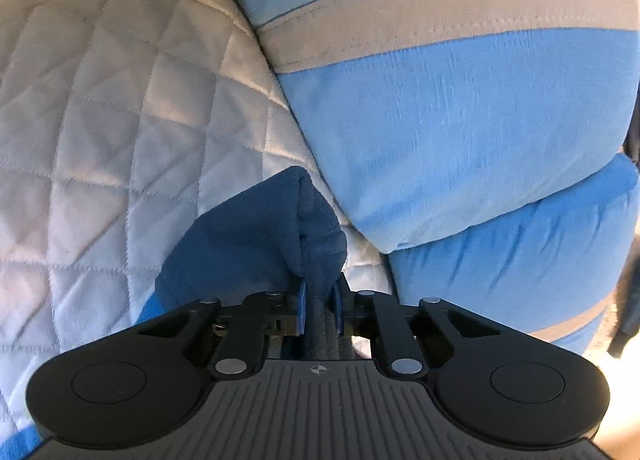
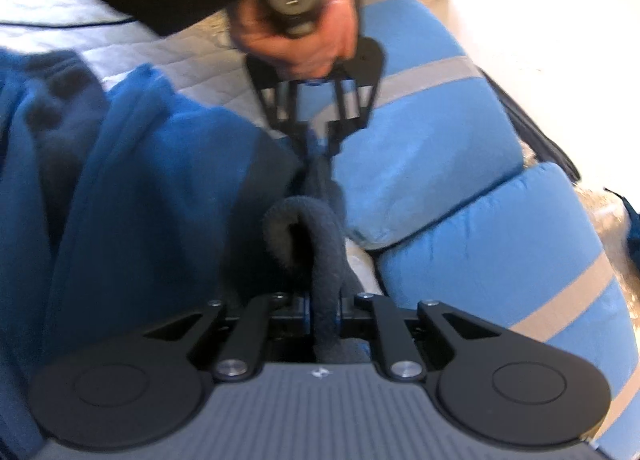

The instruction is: Fold clothes

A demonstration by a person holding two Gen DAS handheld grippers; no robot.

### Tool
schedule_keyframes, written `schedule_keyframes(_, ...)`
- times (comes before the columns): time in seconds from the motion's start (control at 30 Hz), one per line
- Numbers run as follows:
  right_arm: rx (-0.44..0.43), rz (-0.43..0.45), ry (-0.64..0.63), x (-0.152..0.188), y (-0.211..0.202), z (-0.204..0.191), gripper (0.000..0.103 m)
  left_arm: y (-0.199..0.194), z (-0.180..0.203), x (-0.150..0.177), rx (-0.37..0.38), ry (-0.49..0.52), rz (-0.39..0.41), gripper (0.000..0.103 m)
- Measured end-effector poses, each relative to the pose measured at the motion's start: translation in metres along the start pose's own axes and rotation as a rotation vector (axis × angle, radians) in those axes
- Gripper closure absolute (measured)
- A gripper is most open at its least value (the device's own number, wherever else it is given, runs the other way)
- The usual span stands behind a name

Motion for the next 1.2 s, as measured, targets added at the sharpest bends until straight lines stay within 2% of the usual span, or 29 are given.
schedule_keyframes(0.13, -0.023, -0.001, -0.078, -0.002, 0.006, -0.019, 0.092, 0.01, -0.025, -0.005, 0.063, -0.146, -0.011, 0.09)
schedule_keyframes(0.23, -0.03, -0.011, -0.126, -0.005, 0.013, -0.029, 0.092, 0.017, -0.035, -0.003, 0.104, -0.178, -0.02, 0.082)
schedule_keyframes(0.3, -0.031, -0.022, -0.127, -0.007, 0.017, -0.03, 0.091, 0.009, -0.032, 0.003, 0.119, -0.123, -0.021, 0.071)
schedule_keyframes(0.37, -0.026, -0.03, -0.086, -0.009, 0.018, -0.024, 0.091, 0.0, -0.02, 0.013, 0.114, -0.047, -0.032, 0.05)
schedule_keyframes(0.43, -0.008, -0.032, -0.037, -0.011, 0.018, -0.018, 0.091, -0.008, -0.008, 0.025, 0.101, 0.02, -0.051, 0.04)
schedule_keyframes(0.47, 0.002, -0.033, -0.011, -0.011, 0.017, -0.015, 0.091, -0.01, -0.003, 0.031, 0.091, 0.05, -0.063, 0.04)
schedule_keyframes(0.57, 0.03, -0.031, 0.06, -0.014, 0.016, -0.004, 0.091, -0.004, 0.005, 0.046, 0.033, 0.106, -0.107, 0.041)
schedule_keyframes(0.63, 0.047, -0.024, 0.099, -0.017, 0.014, 0.003, 0.091, 0.002, 0.008, 0.05, 0.032, 0.116, -0.102, 0.041)
schedule_keyframes(0.77, 0.052, -0.01, 0.121, -0.016, 0.008, 0.01, 0.091, 0.015, 0.014, 0.037, 0.197, 0.052, -0.143, 0.043)
schedule_keyframes(0.8, 0.055, -0.006, 0.129, -0.015, 0.006, 0.012, 0.091, 0.017, 0.017, 0.037, 0.22, 0.05, -0.137, 0.043)
schedule_keyframes(0.93, 0.062, 0.006, 0.162, -0.009, 0.0, 0.019, 0.091, 0.022, 0.031, 0.045, 0.249, 0.082, -0.109, 0.043)
schedule_keyframes(1.0, 0.055, 0.009, 0.158, -0.01, -0.002, 0.019, 0.092, 0.025, 0.018, 0.034, 0.237, 0.087, -0.102, 0.044)
schedule_keyframes(1.03, 0.047, 0.009, 0.148, -0.011, 0.0, 0.018, 0.092, 0.03, 0.016, 0.028, 0.222, 0.084, -0.093, 0.047)
schedule_keyframes(1.07, 0.04, 0.008, 0.139, -0.011, 0.002, 0.017, 0.092, 0.033, 0.014, 0.019, 0.207, 0.077, -0.084, 0.054)
schedule_keyframes(1.1, 0.037, 0.008, 0.13, -0.01, 0.001, 0.013, 0.092, 0.033, 0.013, 0.007, 0.191, 0.061, -0.078, 0.057)
schedule_keyframes(1.13, 0.034, 0.007, 0.121, -0.009, 0.0, 0.009, 0.092, 0.036, 0.008, 0.002, 0.169, 0.044, -0.074, 0.069)
schedule_keyframes(1.17, 0.028, 0.006, 0.114, -0.009, 0.001, 0.006, 0.092, 0.038, 0.002, -0.001, 0.141, 0.026, -0.071, 0.087)
schedule_keyframes(1.2, 0.022, 0.005, 0.105, -0.009, 0.002, 0.004, 0.092, 0.04, -0.003, -0.004, 0.119, 0.01, -0.068, 0.089)
Point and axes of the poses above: each gripper's, at about its wrist camera, not at the fingertips, and y roughly the way its jaws point, z to its right, x to its underside, the point moved 2 cm from there along y, roughly the way its jaws point, and after that the axes turned 4 degrees about x, right-handed, at the moved point
